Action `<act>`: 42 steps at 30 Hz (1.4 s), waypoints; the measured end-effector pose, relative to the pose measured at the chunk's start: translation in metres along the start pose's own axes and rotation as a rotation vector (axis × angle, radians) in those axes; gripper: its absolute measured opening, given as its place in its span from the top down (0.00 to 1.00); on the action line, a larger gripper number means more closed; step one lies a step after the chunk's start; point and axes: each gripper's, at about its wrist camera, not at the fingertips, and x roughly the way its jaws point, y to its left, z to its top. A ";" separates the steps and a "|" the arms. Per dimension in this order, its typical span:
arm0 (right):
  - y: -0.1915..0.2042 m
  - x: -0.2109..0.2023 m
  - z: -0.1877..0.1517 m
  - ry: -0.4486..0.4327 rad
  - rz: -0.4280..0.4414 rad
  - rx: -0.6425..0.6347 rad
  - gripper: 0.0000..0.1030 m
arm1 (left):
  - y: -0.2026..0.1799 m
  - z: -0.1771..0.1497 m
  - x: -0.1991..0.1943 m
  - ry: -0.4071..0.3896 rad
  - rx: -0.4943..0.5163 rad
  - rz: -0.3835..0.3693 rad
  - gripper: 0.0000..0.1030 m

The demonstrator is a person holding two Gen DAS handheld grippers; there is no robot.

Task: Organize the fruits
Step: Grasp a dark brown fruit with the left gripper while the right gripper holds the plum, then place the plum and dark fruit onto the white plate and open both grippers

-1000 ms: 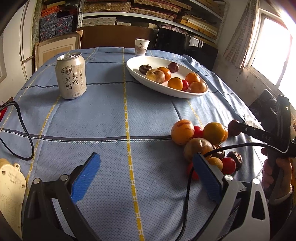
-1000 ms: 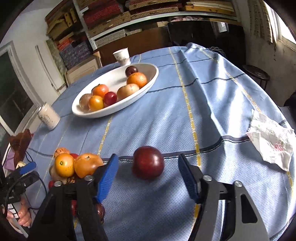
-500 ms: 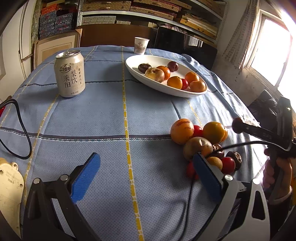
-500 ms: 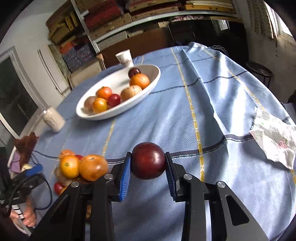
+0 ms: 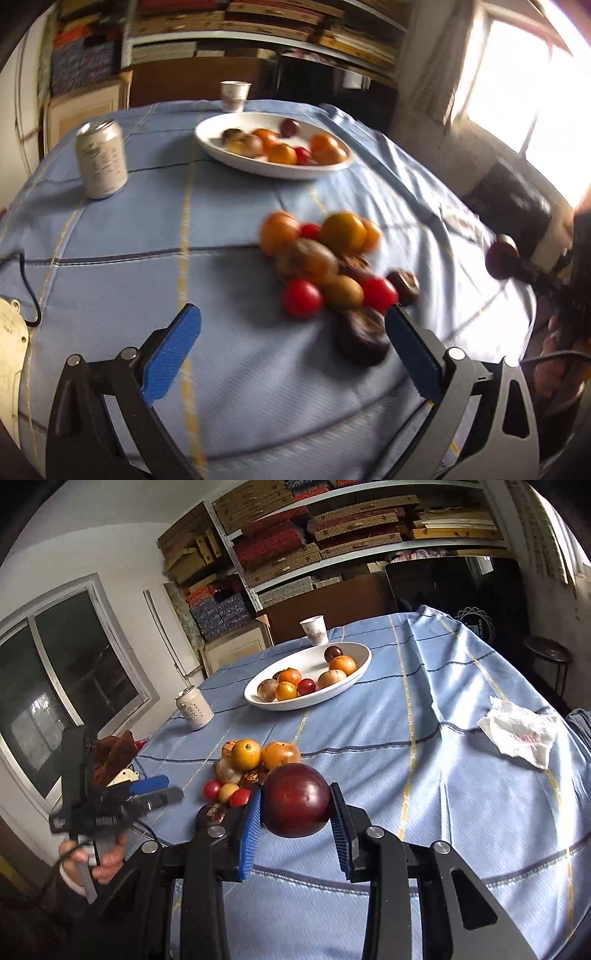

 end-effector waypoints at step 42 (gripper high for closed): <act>0.024 0.024 0.008 0.070 0.074 -0.087 0.66 | -0.009 0.019 -0.008 0.049 0.007 -0.176 0.58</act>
